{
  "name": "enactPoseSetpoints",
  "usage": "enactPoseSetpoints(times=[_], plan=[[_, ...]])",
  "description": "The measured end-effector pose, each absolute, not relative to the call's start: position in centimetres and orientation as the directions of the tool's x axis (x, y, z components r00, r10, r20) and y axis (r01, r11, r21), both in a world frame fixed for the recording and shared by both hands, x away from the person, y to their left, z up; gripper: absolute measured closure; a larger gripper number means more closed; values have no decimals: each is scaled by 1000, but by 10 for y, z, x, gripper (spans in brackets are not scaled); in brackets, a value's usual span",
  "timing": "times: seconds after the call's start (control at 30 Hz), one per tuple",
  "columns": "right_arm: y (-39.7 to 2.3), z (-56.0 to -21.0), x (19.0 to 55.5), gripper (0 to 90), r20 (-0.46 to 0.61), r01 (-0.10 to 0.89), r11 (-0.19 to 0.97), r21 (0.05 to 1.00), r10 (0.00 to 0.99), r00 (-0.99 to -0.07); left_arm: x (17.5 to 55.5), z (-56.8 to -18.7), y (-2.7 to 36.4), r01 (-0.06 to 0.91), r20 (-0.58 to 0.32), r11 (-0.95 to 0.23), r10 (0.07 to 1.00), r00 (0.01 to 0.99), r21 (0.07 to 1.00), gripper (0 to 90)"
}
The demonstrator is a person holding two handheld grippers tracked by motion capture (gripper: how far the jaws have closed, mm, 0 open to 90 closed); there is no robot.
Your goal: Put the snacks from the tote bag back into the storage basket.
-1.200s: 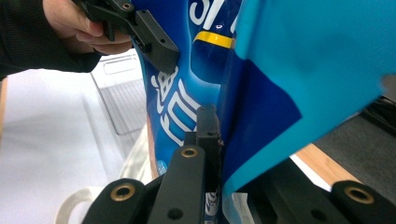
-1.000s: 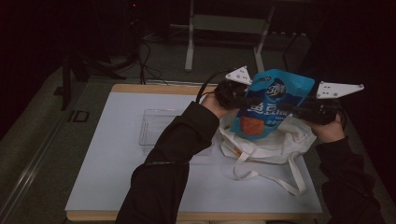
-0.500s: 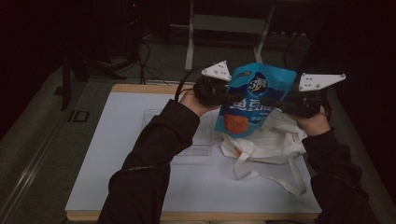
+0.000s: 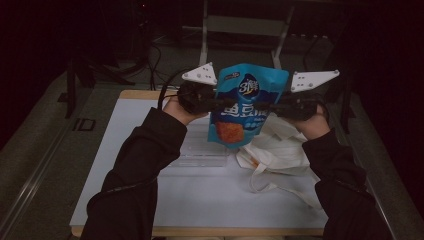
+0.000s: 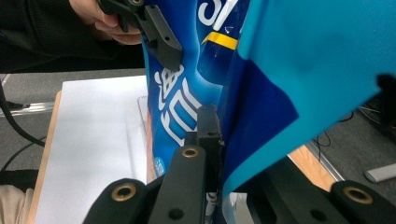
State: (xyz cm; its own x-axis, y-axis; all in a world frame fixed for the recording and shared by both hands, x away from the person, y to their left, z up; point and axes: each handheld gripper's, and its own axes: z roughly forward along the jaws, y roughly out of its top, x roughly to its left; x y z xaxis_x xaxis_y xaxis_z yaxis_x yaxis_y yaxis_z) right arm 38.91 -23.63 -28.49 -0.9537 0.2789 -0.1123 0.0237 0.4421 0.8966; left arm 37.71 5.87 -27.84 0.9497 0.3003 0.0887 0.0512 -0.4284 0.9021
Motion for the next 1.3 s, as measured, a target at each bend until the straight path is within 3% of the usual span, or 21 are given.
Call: enactPoseSetpoints(times=[0.77, 1.3], plan=[[-144, -288, 398, 874, -109, -10, 463, 887, 188, -976, 366, -283, 146, 87, 91, -439, 368, 925, 894, 900], [-127, -318, 414, 875, -83, 39, 502, 864, 217, -973, 386, -325, 156, 143, 35, -398, 407, 913, 906, 900]])
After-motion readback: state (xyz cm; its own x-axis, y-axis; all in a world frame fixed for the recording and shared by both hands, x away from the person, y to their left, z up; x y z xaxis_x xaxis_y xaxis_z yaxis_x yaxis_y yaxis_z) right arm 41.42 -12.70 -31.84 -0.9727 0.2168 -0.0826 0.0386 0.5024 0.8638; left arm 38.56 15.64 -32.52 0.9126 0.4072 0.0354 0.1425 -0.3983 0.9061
